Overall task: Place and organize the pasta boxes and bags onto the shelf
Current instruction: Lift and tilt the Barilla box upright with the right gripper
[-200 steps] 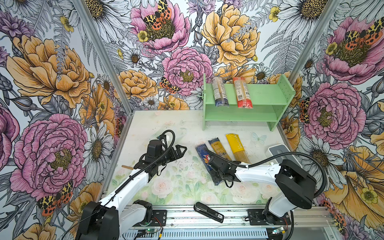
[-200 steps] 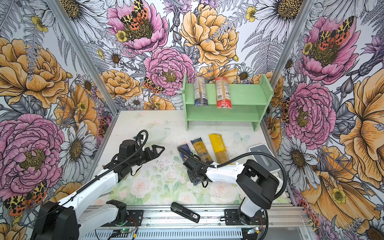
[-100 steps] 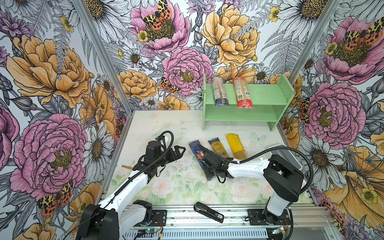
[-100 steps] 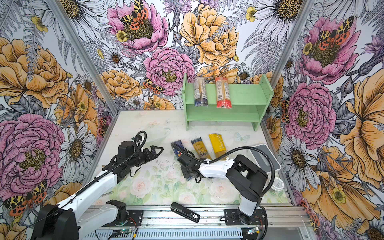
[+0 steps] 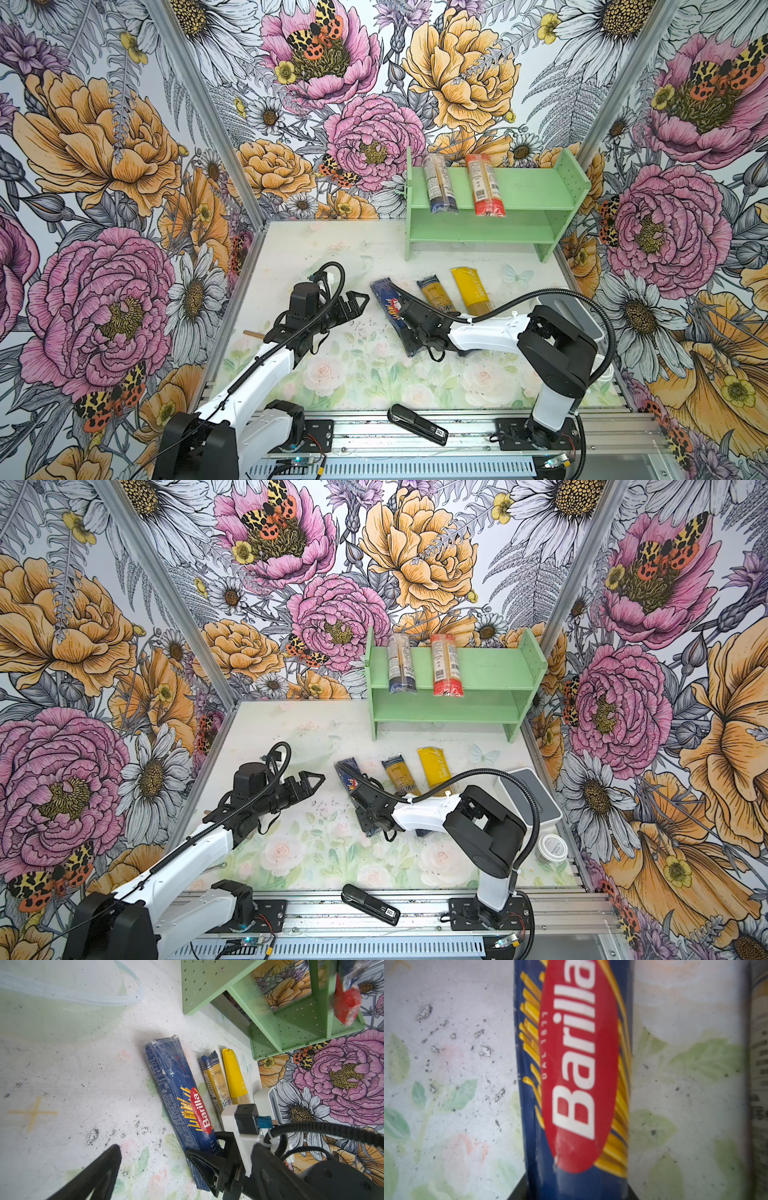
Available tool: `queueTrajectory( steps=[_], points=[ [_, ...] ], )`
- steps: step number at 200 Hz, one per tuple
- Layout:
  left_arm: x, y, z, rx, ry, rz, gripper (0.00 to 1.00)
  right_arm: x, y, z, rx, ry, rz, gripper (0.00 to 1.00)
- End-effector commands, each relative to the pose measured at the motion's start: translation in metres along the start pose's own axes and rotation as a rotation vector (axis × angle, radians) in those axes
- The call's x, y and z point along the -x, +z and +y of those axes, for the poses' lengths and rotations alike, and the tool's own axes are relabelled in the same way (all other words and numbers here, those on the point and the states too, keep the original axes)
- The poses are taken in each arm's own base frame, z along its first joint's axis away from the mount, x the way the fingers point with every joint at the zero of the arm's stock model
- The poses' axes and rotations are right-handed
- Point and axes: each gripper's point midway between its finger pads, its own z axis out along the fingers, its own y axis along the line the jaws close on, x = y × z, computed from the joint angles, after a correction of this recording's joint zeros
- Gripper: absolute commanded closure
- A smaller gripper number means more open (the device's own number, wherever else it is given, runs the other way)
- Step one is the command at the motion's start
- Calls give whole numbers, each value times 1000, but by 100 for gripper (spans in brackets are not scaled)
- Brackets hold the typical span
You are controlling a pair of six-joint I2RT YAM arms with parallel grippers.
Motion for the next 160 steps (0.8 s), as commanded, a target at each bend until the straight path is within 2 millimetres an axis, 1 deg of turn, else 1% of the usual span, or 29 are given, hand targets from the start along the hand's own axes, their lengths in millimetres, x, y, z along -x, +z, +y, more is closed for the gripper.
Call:
queueTrajectory(
  steps=[1,23,46,74,122,145,159,160],
  points=[
    [-1,0,5,7,14,-3,1,-57,19,-15,-19,-14,194,81],
    [0,1,5,7,14,-3,1,-51,14,-14,-1,-11,179,87],
    [-1,2,6,10,12,0,1,-42,9,-14,18,0,162,100],
    [-1,4,7,9,10,2,1,-31,1,-19,21,13,144,100],
    [1,6,8,9,6,1,1,-18,-12,-25,9,-27,160,100],
    [-1,8,8,6,5,8,1,-9,-19,-29,36,-15,159,100],
    [-1,8,8,4,3,11,1,-5,-25,-22,74,-34,154,100],
    [-1,8,8,4,4,11,1,-3,-25,-26,71,-24,151,100]
  ],
)
